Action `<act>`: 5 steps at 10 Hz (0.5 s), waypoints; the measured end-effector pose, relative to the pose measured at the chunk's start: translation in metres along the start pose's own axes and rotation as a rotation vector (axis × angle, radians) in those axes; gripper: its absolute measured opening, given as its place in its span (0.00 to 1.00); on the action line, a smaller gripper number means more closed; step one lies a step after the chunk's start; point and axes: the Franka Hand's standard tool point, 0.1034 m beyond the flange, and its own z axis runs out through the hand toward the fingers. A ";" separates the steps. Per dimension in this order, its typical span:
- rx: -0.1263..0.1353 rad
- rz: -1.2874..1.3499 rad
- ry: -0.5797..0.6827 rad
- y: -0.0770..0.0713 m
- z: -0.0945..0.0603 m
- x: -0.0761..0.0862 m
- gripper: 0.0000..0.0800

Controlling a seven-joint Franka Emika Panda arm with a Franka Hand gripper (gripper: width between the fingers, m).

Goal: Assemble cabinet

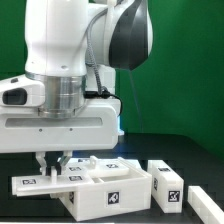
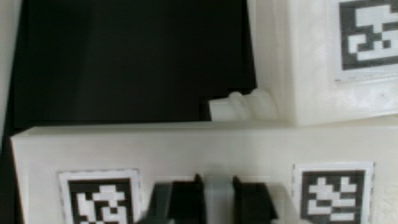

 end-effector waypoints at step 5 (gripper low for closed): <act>0.000 0.021 0.001 -0.006 -0.001 0.001 0.08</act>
Offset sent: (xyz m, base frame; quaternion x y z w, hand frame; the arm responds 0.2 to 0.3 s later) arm 0.0000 0.0000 0.0000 0.0000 0.0000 0.0000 1.0000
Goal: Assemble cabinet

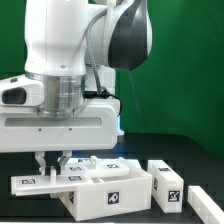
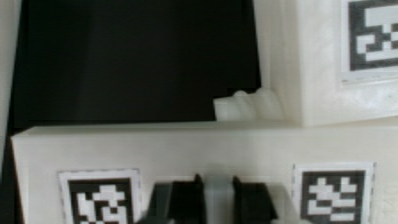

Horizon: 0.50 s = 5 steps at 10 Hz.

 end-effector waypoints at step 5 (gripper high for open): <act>0.001 -0.014 0.000 -0.019 0.000 0.006 0.08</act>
Offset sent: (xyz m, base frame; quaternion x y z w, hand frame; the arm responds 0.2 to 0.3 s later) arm -0.0046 0.0188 -0.0003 0.0072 -0.0039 0.0102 0.9999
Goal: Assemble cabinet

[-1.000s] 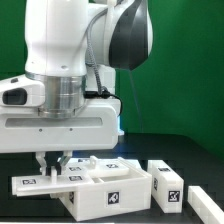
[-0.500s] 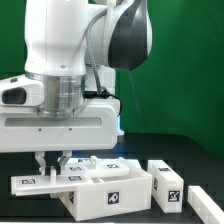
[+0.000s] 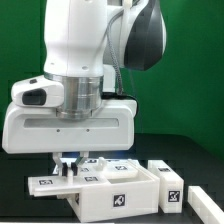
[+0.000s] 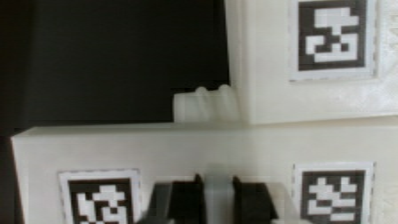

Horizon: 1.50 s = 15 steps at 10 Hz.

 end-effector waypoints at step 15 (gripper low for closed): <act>0.002 0.092 0.024 -0.044 -0.002 0.016 0.08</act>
Offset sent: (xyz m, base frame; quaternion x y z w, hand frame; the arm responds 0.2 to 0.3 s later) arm -0.0044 0.0273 -0.0018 -0.0092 0.0119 0.0538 0.9984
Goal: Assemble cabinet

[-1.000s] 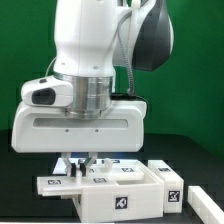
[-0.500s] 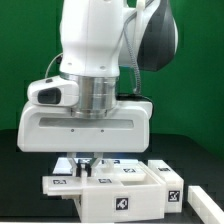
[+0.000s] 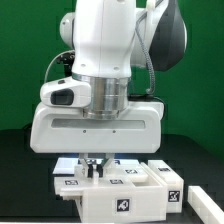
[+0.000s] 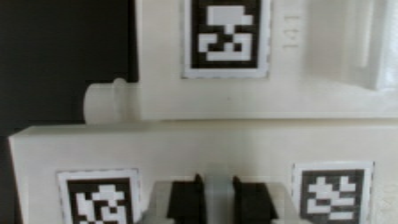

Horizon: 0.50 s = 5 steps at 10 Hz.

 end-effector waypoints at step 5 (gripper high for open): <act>0.001 0.027 0.003 -0.031 -0.001 0.005 0.08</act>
Offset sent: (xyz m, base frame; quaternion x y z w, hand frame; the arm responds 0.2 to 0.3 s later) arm 0.0004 0.0274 -0.0012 0.0048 0.0021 0.0245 0.9997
